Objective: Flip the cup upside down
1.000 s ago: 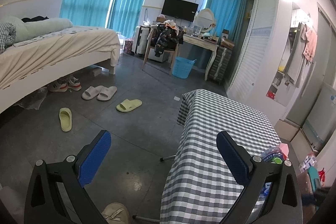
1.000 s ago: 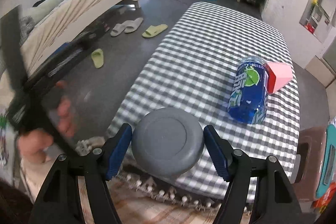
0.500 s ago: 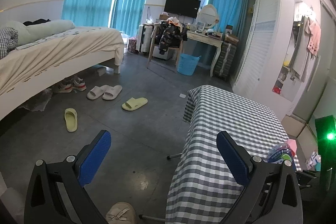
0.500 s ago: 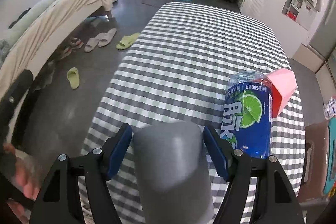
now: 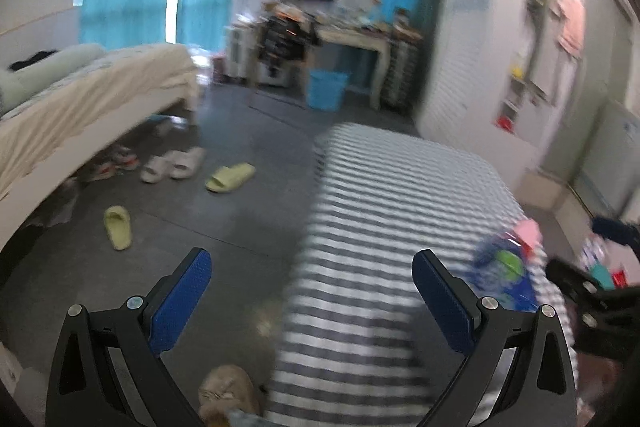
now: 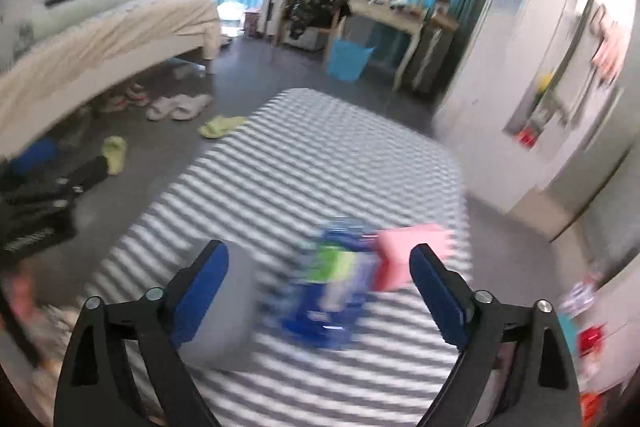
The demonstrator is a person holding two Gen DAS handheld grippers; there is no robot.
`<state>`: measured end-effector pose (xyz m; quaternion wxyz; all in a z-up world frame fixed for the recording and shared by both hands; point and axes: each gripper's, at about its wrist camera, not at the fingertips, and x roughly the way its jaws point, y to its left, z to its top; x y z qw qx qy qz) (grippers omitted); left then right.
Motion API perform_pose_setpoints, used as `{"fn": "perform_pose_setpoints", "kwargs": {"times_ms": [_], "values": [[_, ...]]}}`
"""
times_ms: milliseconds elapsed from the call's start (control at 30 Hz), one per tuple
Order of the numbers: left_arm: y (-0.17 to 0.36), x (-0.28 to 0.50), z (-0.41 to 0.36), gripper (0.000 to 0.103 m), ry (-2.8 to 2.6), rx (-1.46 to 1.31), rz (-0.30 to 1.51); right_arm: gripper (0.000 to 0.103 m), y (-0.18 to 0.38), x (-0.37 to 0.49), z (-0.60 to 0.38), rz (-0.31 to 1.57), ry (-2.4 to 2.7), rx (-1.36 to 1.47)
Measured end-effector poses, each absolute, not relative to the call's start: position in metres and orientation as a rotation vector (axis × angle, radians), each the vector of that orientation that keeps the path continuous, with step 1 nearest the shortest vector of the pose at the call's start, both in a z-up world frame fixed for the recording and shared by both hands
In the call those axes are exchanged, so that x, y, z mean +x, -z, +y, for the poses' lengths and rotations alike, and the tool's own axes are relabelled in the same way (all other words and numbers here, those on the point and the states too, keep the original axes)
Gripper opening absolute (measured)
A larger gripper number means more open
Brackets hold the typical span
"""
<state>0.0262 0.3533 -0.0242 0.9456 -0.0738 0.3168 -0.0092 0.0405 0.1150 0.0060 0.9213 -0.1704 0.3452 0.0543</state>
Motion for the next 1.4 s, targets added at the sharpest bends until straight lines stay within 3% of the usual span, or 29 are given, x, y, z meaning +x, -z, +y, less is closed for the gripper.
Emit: {"fn": "perform_pose_setpoints", "kwargs": {"times_ms": [233,633,700,733,1000,1400], "values": [[0.052,0.062,0.268,0.103,0.01,-0.042,0.863,0.093,0.021,0.05,0.046,0.722,-0.189,-0.165],[0.087,0.077,0.232,0.1,0.03,-0.046,1.058,0.092,0.02,0.039,0.01,0.715,-0.219,-0.089],[0.092,0.075,0.227,0.084,0.053,-0.053,1.09,0.092,0.016,0.032,0.011,0.703,-0.229,-0.092],[0.094,0.075,0.226,0.083,0.064,-0.061,1.106,0.092,0.014,0.03,0.011,0.696,-0.238,-0.092],[0.084,0.065,0.227,0.08,0.052,-0.072,1.079,0.092,0.01,0.021,0.014,0.674,-0.241,-0.083],[0.048,0.051,0.233,0.076,-0.004,-0.039,0.868,0.092,0.006,0.018,-0.002,0.652,-0.219,-0.029]]}}
